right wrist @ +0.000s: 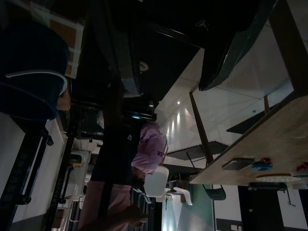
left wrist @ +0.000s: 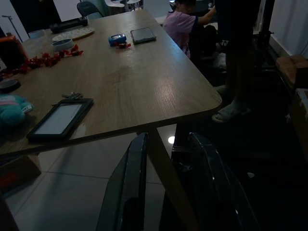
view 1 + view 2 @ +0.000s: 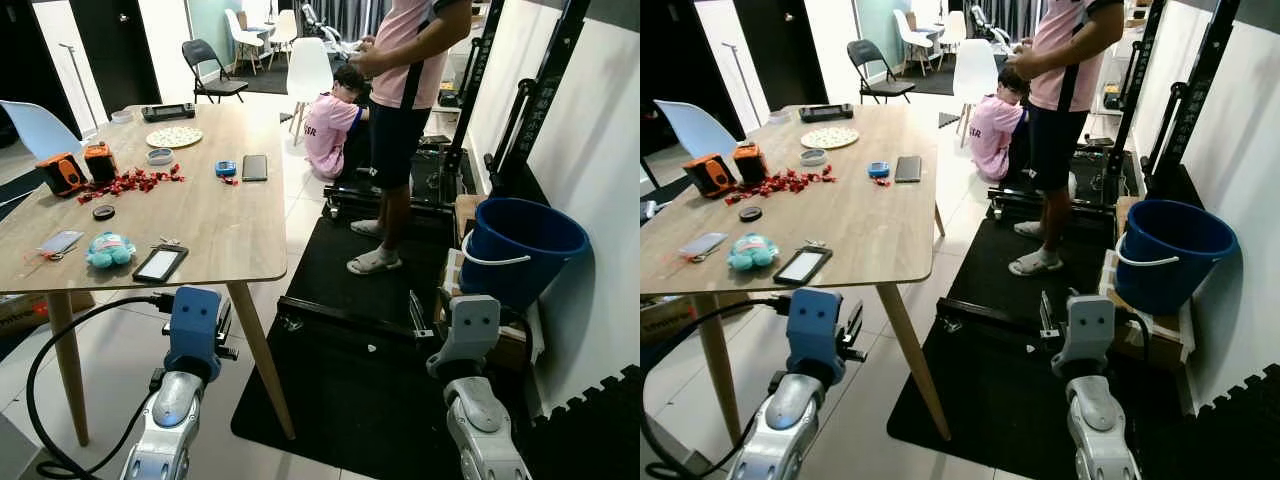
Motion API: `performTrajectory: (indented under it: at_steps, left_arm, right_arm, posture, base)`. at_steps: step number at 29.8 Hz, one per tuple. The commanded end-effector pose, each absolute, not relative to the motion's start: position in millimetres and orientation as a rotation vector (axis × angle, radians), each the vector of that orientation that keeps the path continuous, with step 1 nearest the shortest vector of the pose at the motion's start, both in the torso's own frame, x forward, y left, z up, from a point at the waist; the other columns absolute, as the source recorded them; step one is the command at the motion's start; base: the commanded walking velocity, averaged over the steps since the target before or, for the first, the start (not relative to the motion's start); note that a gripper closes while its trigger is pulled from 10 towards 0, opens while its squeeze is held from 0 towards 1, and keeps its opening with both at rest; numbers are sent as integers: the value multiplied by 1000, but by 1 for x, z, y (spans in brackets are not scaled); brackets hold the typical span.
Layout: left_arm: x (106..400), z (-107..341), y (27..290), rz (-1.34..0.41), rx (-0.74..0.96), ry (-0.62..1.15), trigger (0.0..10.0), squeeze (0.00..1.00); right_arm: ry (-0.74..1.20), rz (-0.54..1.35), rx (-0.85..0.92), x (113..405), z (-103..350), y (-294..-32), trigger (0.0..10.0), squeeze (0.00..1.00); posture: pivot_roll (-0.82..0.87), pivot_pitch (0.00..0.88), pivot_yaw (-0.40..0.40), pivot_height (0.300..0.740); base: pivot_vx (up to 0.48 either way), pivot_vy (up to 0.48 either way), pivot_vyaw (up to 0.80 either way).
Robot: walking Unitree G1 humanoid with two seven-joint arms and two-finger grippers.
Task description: Hang keys on a hook
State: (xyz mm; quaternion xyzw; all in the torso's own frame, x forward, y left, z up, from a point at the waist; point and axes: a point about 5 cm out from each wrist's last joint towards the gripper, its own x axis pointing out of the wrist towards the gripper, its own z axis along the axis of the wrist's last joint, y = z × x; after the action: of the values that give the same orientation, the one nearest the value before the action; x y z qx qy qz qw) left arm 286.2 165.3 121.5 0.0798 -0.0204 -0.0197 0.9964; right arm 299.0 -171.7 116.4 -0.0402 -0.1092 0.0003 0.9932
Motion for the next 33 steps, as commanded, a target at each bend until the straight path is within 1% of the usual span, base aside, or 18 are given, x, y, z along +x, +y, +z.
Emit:
performTrajectory:
  at_steps: [1, 6, 33]
  left_arm:
    - [284, 119, 167, -25, 145, -22, 10000, 0]
    - [283, 118, 167, -18, 137, -20, 10000, 0]
    - [281, 119, 168, -11, 135, -18, 10000, 0]
  right_arm:
    - [-204, -2, -78, 297, 113, -172, 10000, 0]
    - [-204, 2, -79, 298, 113, -171, 10000, 0]
    - [-202, 10, -78, 299, 113, -170, 10000, 0]
  posture:
    - [109, 61, 10, 740]
    - [110, 63, 9, 740]
    - [116, 66, 6, 740]
  base:
    - [0, 0, 0]
    - [0, 312, 0]
    - [0, 472, 0]
